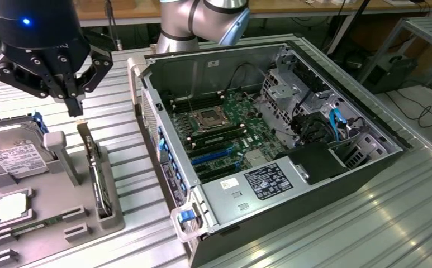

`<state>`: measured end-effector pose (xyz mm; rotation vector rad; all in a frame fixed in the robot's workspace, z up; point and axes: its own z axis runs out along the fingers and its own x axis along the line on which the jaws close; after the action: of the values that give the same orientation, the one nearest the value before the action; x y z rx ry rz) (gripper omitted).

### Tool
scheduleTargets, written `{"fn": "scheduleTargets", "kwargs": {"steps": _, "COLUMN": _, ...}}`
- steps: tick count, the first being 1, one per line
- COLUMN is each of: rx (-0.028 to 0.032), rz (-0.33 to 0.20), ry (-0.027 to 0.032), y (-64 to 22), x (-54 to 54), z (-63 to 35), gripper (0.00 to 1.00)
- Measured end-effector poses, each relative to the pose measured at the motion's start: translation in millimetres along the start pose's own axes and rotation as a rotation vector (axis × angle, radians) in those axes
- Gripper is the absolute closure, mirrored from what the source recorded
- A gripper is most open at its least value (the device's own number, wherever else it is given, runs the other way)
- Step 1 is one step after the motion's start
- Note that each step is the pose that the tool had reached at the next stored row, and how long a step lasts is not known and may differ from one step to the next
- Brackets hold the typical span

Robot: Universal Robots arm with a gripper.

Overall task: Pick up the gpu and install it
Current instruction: 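Reach for the gpu, then pick up the gpu and move the gpu toward the slot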

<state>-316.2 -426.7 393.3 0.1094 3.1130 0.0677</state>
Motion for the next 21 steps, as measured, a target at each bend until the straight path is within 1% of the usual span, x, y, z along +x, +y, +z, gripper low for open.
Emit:
{"fn": "scheduleTargets", "kwargs": {"steps": 10, "rx": -0.0001, "rz": -0.002, "ry": 0.0001, "y": -5.3, "x": 18.2, "z": -0.7, "gripper": 0.89}}
{"fn": "scheduleTargets", "kwargs": {"steps": 21, "rx": -0.0001, "rz": -0.002, "ry": 0.0, "y": -5.3, "x": 18.3, "z": -0.6, "gripper": 0.89}}
